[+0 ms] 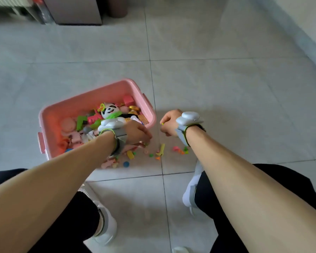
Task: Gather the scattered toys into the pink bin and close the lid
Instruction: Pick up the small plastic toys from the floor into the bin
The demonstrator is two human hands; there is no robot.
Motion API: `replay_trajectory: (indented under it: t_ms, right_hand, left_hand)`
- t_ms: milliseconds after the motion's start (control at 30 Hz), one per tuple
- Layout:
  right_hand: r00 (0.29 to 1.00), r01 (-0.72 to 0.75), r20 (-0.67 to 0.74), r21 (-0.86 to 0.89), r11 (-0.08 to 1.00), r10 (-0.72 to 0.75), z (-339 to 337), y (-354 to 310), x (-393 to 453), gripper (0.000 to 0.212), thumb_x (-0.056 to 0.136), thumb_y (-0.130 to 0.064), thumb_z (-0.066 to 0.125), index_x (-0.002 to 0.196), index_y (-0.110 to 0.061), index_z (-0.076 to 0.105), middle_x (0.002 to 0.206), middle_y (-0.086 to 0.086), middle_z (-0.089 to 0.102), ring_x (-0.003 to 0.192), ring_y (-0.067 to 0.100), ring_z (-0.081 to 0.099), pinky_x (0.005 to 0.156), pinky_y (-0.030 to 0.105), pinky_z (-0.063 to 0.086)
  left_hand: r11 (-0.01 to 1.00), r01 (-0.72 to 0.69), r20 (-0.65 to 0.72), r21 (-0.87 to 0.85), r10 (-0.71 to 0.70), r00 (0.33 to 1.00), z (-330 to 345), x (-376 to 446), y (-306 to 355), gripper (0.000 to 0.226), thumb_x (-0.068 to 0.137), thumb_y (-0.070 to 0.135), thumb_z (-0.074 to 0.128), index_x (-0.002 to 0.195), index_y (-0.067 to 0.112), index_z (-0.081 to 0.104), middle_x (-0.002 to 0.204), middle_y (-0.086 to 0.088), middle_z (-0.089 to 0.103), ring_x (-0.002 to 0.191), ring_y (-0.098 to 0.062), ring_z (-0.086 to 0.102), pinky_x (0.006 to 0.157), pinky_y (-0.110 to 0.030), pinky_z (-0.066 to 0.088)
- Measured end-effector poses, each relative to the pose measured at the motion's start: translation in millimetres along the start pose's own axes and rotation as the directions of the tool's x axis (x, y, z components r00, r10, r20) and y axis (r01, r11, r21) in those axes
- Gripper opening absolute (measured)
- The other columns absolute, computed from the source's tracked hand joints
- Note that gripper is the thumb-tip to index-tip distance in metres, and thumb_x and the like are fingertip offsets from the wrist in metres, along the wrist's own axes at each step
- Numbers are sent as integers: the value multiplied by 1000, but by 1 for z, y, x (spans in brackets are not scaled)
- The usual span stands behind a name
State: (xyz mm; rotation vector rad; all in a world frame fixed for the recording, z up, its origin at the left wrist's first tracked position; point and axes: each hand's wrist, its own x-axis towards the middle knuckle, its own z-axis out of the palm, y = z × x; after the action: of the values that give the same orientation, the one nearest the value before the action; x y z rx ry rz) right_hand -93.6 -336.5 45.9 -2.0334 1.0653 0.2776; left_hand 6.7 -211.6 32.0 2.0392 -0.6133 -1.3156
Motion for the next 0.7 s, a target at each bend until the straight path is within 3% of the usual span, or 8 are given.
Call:
replay_trajectory:
  t_ms: [100,200,400,500,600,700]
  right_hand:
    - [996,86,-1,63,994,-86,-7,-32,-12,12,71,-2,58,70,-12,65,77,8,65,76,28,67,81,48,58]
    - [991,134,-9,101,986,-133,-13,-55,-11,23,77,-3,59,64,-22,61,76,1,64,90,30,70,85,43,58]
    - [998,58,-18,175,983,-56,-10,-79,34,9,60,-16,64,65,-24,64,91,7,69,89,29,69,83,41,58]
    - [999,35,36,156,987,-41,-2,-84,68,18,56,-18,59,71,-22,68,91,8,69,87,29,69,83,42,58]
    - [996,33,83,124,992,-43,3,-91,94,25,66,-15,60,89,-15,70,97,13,70,91,31,69,86,44,57]
    - [996,31,83,135,990,-42,1,-98,108,28,86,-11,55,112,-12,66,104,7,66,91,17,63,80,26,54]
  left_hand:
    - [997,-69,-33,-36,68,997,-27,-13,20,17,82,-10,65,75,5,67,73,-11,65,66,-18,64,60,-21,59]
    - [991,-91,-84,-99,83,993,-52,-19,31,14,81,-8,67,76,5,68,75,-10,67,70,-20,66,64,-24,59]
    - [962,-92,-321,-257,4,947,-89,10,34,10,74,-3,76,77,7,74,77,-11,73,72,-23,69,67,-29,58]
    - [936,-45,-372,-350,-95,923,-103,36,25,14,71,-8,75,72,6,73,77,-13,71,70,-24,68,64,-29,59]
    - [902,8,-378,-432,-189,906,-114,58,16,14,72,-10,70,81,1,72,84,-16,71,78,-26,70,81,-39,60]
    - [852,-2,-390,-524,-238,889,-118,73,16,13,82,-10,63,88,1,63,84,-14,65,67,-19,64,73,-31,60]
